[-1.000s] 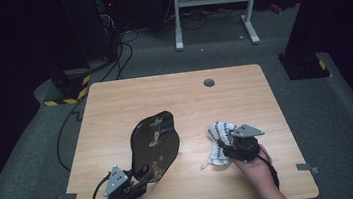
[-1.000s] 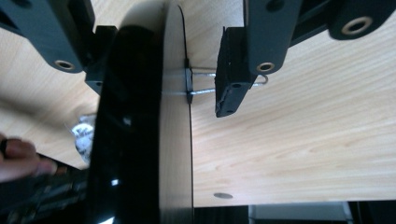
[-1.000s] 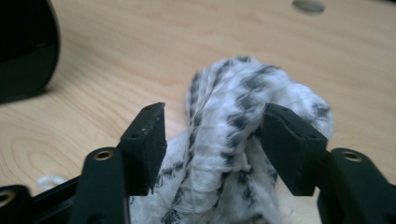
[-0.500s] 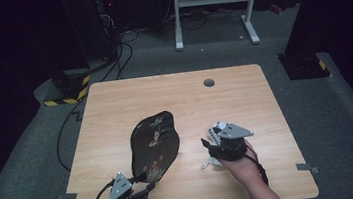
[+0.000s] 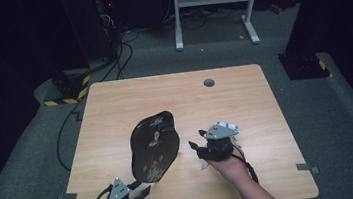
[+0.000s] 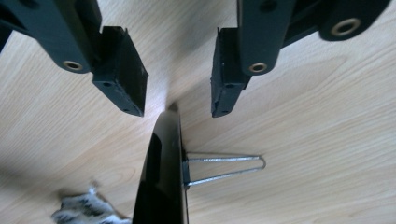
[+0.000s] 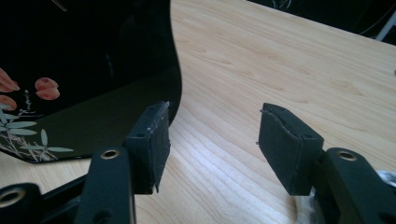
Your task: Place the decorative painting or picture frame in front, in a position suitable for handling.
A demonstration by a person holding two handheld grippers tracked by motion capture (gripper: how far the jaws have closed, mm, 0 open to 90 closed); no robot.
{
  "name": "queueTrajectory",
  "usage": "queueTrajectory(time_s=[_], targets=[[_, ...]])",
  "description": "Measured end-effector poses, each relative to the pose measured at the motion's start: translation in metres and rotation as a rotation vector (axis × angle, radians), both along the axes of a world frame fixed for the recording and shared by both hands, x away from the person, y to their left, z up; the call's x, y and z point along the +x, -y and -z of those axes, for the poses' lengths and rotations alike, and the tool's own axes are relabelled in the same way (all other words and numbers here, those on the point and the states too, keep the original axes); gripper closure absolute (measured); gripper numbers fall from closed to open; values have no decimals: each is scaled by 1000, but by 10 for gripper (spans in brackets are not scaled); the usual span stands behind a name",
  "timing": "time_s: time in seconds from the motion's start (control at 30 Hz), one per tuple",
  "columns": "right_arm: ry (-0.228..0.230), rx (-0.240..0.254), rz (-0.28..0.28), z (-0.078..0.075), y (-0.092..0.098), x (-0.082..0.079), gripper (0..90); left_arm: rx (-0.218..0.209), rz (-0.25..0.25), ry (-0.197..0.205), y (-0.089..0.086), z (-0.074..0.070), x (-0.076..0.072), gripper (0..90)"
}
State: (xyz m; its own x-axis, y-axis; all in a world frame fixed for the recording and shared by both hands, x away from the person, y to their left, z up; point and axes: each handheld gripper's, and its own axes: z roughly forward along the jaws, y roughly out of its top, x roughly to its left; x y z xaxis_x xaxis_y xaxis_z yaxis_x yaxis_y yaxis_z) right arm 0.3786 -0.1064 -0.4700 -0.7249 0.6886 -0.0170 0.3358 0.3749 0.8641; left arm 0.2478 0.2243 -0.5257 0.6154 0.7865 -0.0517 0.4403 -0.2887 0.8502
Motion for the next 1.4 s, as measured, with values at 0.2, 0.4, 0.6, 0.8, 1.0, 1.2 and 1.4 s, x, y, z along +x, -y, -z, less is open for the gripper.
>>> queueTrajectory(time_s=[0.2,0.4,0.6,0.8,1.0,1.2,1.4], targets=[[-8,7,-7,0,-4,1,440,20,-24,-16,-5,1,-1,613],[-1,13,-29,-1,-7,-1,453,10,-86,-22,-13,0,-1,627],[-1,7,-28,0,-7,-3,452,-41,-167,-2,-23,-3,1,602],[1,-3,-18,2,-1,-8,451,-103,-195,23,-28,-8,7,581],[1,-6,12,3,9,-13,443,-118,-161,34,-22,-9,14,557],[-4,-18,26,5,13,-16,440,-122,-125,47,-15,-10,15,552],[-7,-26,22,6,11,-16,439,-119,-100,53,-10,-10,13,551]])
